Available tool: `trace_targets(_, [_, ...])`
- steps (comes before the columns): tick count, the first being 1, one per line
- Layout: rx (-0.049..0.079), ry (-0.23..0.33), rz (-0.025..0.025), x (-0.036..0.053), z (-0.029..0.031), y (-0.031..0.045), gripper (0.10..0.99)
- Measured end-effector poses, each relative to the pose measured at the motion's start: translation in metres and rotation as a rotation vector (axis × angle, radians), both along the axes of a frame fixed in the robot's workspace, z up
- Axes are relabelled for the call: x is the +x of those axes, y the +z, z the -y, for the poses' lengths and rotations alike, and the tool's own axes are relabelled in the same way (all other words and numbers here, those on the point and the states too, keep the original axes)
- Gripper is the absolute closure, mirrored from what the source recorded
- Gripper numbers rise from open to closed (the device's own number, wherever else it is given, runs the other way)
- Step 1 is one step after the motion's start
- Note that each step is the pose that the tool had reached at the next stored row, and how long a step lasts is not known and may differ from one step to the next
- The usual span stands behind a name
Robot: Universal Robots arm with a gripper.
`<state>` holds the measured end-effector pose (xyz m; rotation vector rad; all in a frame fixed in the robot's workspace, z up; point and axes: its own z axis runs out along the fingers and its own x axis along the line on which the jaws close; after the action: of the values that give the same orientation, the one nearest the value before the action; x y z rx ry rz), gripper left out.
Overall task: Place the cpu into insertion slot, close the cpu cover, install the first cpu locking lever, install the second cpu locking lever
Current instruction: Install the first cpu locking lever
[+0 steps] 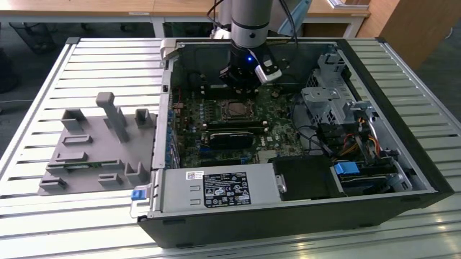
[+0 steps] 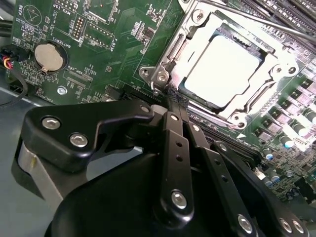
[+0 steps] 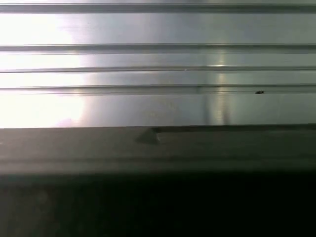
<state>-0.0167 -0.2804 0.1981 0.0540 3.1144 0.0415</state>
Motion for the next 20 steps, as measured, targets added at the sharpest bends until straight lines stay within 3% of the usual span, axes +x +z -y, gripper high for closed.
trace_targets(11, [0.000,0.000,0.0001,0.0001,-0.0008,-0.0019,0.980])
trace_targets(20, [0.000,0.000,0.0000,0.0001,-0.0008,0.0118,0.980])
